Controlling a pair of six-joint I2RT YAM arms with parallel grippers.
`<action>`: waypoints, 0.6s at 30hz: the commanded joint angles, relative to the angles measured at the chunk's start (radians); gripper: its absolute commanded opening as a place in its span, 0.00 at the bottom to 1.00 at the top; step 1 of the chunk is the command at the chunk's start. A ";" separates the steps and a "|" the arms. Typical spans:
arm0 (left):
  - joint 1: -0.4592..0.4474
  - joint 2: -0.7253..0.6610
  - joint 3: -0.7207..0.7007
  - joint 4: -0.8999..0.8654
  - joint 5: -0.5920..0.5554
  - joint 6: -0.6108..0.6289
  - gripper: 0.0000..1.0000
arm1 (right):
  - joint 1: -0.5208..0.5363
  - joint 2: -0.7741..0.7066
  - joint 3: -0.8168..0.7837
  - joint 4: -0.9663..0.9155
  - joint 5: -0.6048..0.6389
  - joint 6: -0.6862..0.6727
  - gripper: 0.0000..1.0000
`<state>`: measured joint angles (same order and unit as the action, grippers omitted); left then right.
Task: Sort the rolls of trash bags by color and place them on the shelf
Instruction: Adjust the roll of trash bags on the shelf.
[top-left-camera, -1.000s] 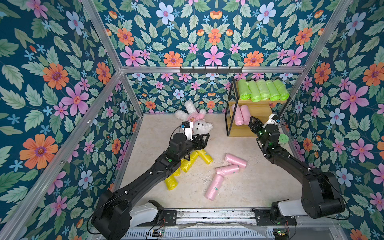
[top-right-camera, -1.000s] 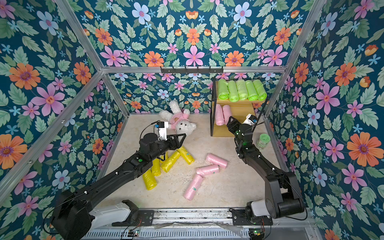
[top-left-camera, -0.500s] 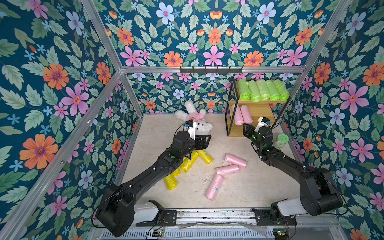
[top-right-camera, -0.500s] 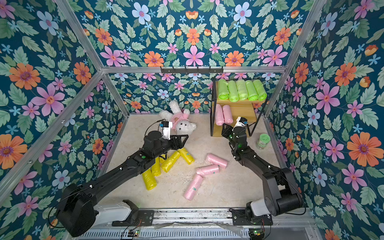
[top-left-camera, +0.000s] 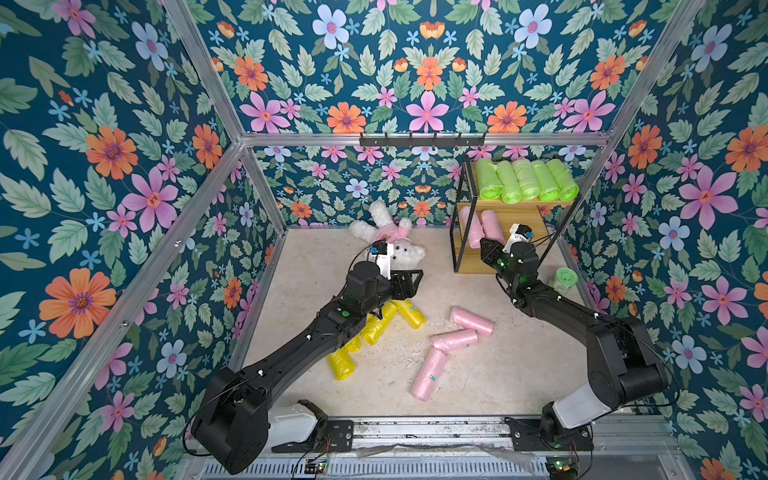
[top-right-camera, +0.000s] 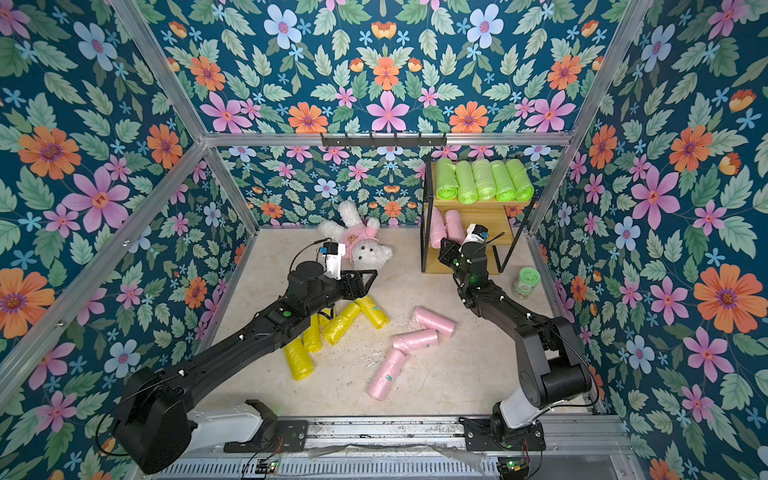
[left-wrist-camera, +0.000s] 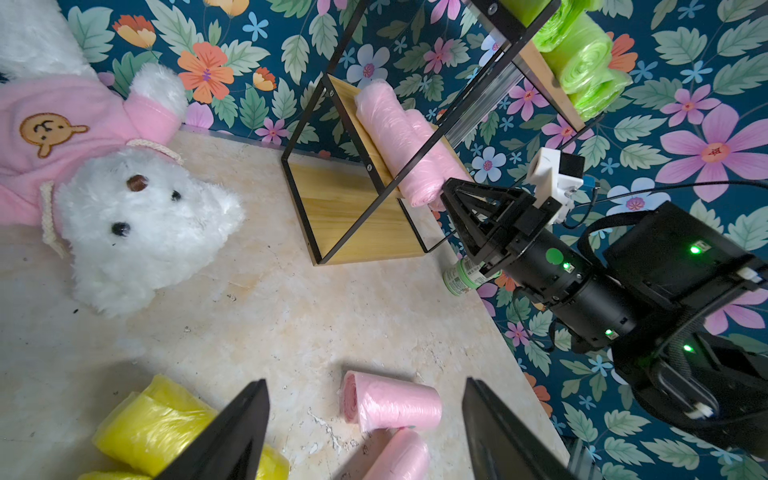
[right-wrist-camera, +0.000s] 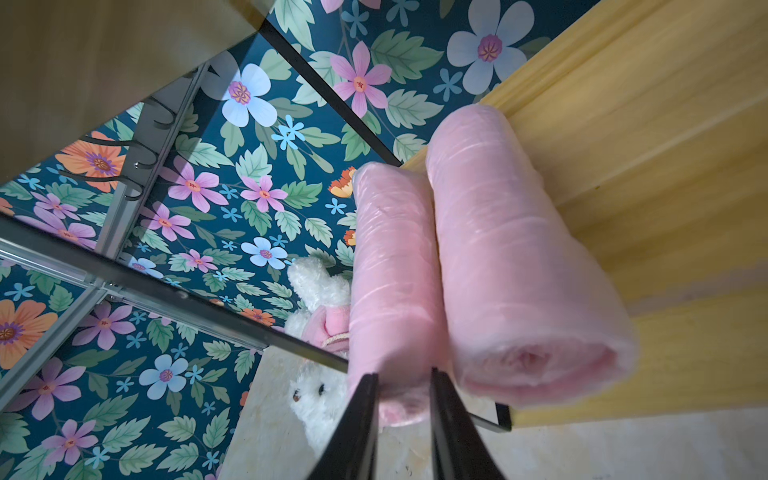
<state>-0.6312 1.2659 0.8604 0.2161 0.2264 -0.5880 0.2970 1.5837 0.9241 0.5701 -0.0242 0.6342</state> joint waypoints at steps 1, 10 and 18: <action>0.001 -0.003 0.009 -0.001 0.003 0.017 0.78 | 0.001 0.009 0.013 -0.001 0.009 -0.004 0.27; 0.001 0.006 0.004 -0.015 -0.003 0.037 0.79 | 0.000 -0.077 -0.031 -0.012 0.009 -0.019 0.35; -0.004 0.049 0.008 -0.090 0.019 0.069 0.78 | -0.042 -0.249 -0.111 -0.114 -0.030 -0.101 0.50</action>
<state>-0.6342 1.3010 0.8608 0.1669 0.2337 -0.5461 0.2718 1.3735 0.8246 0.5022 -0.0273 0.5827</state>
